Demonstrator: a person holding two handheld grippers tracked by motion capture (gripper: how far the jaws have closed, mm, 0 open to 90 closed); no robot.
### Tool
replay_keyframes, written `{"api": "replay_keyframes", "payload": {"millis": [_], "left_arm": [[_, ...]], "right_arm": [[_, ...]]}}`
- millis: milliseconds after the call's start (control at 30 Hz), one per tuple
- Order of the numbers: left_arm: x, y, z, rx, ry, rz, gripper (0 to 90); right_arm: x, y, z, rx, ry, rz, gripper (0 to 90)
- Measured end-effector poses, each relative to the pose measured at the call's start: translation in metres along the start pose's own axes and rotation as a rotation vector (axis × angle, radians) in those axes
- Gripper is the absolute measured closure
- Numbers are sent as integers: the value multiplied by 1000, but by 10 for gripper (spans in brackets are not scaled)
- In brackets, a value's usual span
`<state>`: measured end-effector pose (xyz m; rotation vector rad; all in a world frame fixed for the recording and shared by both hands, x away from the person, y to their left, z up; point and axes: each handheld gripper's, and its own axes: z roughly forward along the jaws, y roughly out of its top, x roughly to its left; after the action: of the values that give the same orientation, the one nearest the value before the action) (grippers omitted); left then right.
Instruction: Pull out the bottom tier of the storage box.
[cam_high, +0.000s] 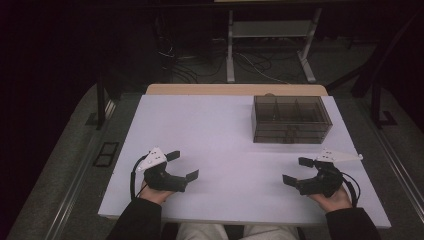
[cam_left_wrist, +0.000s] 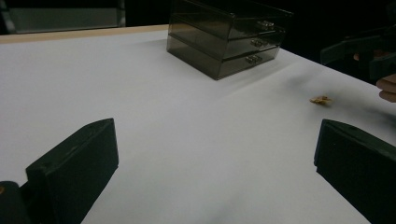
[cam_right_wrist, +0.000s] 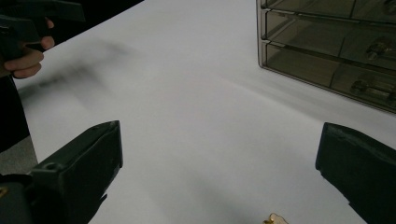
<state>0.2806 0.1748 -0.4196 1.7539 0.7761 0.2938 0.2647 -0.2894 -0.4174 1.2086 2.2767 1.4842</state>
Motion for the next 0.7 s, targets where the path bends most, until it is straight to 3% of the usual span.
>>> {"api": "replay_keyframes", "payload": {"millis": [700], "left_arm": [[0,-1,0,16,-10,-4,0]], "right_arm": [[2,1,1,8,-3,-12,4]]}}
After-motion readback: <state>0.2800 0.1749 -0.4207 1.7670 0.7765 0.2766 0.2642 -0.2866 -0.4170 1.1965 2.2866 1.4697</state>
